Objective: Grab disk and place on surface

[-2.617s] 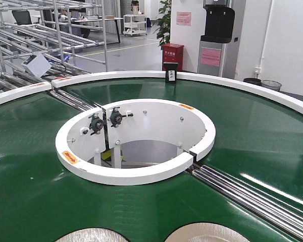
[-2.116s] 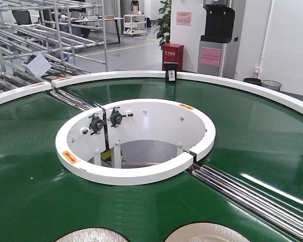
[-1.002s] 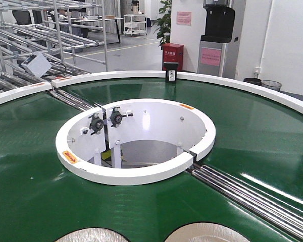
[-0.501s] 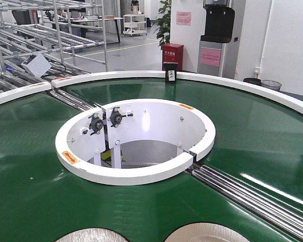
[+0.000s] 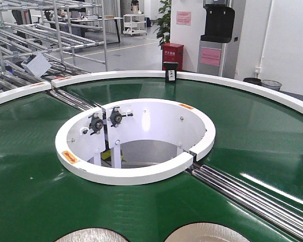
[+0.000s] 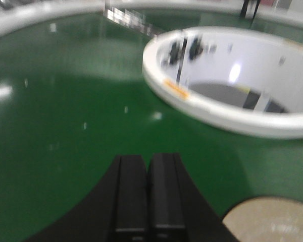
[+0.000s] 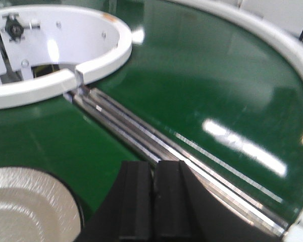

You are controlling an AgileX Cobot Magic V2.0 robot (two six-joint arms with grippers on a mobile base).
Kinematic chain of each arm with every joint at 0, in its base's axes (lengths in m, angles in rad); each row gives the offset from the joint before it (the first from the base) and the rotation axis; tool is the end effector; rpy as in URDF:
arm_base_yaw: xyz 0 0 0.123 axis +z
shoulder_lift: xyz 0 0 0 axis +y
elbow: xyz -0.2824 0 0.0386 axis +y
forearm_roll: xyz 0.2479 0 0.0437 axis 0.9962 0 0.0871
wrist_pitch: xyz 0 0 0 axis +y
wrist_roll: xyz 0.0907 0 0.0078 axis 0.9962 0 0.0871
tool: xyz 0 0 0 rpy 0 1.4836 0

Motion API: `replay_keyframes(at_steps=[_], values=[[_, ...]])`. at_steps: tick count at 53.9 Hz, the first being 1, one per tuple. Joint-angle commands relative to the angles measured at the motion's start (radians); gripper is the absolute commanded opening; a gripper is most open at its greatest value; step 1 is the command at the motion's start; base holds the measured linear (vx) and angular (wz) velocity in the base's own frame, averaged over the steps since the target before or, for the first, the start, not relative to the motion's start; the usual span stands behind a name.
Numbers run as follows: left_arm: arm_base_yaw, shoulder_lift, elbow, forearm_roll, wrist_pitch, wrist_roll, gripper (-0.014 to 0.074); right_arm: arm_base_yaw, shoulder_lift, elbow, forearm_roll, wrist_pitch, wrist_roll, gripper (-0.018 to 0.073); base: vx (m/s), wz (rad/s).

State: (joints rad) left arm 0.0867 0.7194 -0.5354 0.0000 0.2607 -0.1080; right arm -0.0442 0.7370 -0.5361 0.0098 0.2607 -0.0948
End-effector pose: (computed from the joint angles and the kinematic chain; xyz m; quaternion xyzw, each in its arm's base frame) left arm 0.1494 0.0130 0.3037 -0.0799 0.8177 -0.0061 0.5701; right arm 0.1530 -0.0065 0.3013 -0.0177 0.8262 -0.0354 0.5620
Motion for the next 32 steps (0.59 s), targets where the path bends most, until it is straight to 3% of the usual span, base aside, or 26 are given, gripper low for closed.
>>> replay_keyframes(at_steps=[1,16,27,32], values=[[-0.006,0.064,-0.031,0.000,-0.078,-0.002,0.0129,-0.004,0.032,-0.035,0.028,-0.082,0.002,0.0089,0.00,0.00],[-0.006,0.209,-0.030,-0.008,-0.054,-0.011,0.0462,-0.004,0.079,-0.035,0.049,-0.082,0.002,0.0347,0.00,0.00],[-0.009,0.326,-0.042,-0.149,0.016,-0.021,0.0526,-0.004,0.080,-0.035,0.049,-0.082,0.002,0.0475,0.00,0.00],[-0.009,0.407,-0.087,-0.244,0.118,0.082,0.0521,-0.004,0.080,-0.035,0.049,-0.082,0.002,0.0479,0.00,0.00]])
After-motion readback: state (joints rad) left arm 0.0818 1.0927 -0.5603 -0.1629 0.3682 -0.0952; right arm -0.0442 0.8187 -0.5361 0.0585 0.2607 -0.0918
